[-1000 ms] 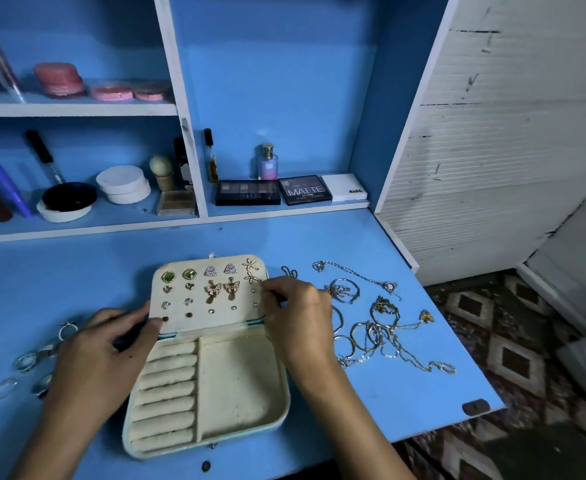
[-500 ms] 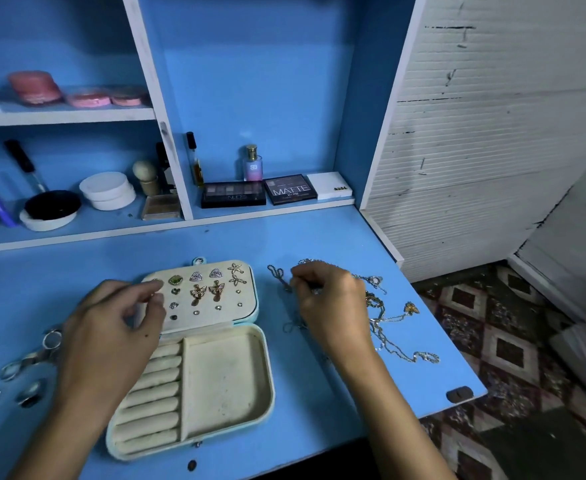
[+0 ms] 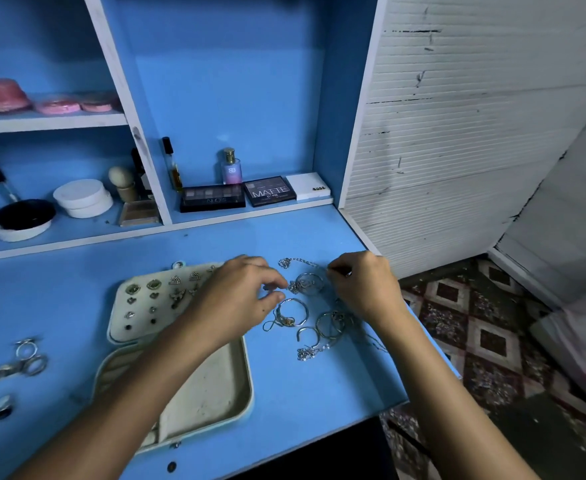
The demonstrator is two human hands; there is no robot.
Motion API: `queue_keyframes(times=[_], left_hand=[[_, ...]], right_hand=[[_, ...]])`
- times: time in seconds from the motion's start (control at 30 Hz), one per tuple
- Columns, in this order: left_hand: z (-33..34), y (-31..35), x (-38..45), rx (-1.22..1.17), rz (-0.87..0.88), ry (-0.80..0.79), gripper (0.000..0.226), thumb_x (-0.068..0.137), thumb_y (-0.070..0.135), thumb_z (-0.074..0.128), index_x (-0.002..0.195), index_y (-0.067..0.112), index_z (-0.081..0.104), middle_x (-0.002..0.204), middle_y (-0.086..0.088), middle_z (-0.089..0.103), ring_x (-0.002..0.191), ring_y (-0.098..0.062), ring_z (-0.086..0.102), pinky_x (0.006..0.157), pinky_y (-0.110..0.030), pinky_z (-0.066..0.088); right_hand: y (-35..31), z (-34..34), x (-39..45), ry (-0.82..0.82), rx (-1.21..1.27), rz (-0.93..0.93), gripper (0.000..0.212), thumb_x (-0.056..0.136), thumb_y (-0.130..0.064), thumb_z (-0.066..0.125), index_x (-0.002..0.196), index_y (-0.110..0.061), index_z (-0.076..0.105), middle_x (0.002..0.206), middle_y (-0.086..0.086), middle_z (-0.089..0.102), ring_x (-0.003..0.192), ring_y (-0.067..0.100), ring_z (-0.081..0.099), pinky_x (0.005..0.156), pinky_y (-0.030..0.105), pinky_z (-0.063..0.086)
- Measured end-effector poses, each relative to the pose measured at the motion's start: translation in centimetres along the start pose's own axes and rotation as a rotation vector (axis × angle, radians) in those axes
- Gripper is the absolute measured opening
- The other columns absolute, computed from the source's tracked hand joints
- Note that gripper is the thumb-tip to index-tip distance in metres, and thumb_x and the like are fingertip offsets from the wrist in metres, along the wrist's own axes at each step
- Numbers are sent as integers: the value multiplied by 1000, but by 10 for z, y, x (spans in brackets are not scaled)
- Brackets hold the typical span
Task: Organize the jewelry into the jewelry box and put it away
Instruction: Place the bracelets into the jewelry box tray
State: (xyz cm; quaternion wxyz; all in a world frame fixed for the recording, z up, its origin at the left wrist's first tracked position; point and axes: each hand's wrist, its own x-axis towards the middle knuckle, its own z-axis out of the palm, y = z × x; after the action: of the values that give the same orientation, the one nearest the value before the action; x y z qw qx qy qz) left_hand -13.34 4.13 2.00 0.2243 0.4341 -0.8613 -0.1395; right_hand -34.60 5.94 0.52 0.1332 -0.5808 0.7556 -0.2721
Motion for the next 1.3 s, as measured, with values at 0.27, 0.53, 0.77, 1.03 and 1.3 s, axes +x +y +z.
queue_keyframes(times=[0.27, 0.53, 0.77, 1.03, 1.3], left_hand=[[25, 10, 28, 95, -27, -225, 19, 91, 27, 69, 110, 28, 75, 96, 8, 65, 94, -15, 61, 72, -22, 36], [28, 7, 32, 84, -92, -235, 10, 89, 26, 71, 97, 27, 78, 94, 8, 70, 88, -14, 64, 69, -20, 36], [31, 10, 31, 141, -81, -234, 8, 93, 26, 64, 92, 26, 71, 98, 5, 66, 91, -19, 62, 74, -28, 45], [31, 10, 30, 146, -55, -213, 11, 94, 21, 62, 95, 23, 73, 101, 6, 64, 95, -17, 61, 74, -25, 39], [32, 9, 29, 114, -65, -207, 11, 94, 21, 63, 93, 25, 73, 99, 7, 63, 93, -17, 61, 73, -23, 38]], right_hand=[[-8, 8, 13, -114, -181, 4, 14, 89, -28, 64, 94, -24, 76, 93, 4, 71, 89, 27, 65, 71, 31, 53], [-13, 9, 16, -124, -302, -5, 18, 92, -28, 58, 100, -20, 71, 99, 5, 68, 92, 29, 63, 68, 30, 44], [-21, 13, 18, -205, -432, -29, 18, 96, -21, 51, 107, -10, 60, 108, 9, 62, 99, 30, 60, 71, 32, 41], [-28, 6, 30, -227, -509, -97, 23, 92, -25, 65, 115, -21, 67, 112, 5, 65, 101, 28, 65, 71, 32, 46], [-32, 10, 33, -285, -606, -158, 28, 92, -24, 65, 119, -17, 61, 116, 5, 61, 105, 28, 63, 73, 33, 44]])
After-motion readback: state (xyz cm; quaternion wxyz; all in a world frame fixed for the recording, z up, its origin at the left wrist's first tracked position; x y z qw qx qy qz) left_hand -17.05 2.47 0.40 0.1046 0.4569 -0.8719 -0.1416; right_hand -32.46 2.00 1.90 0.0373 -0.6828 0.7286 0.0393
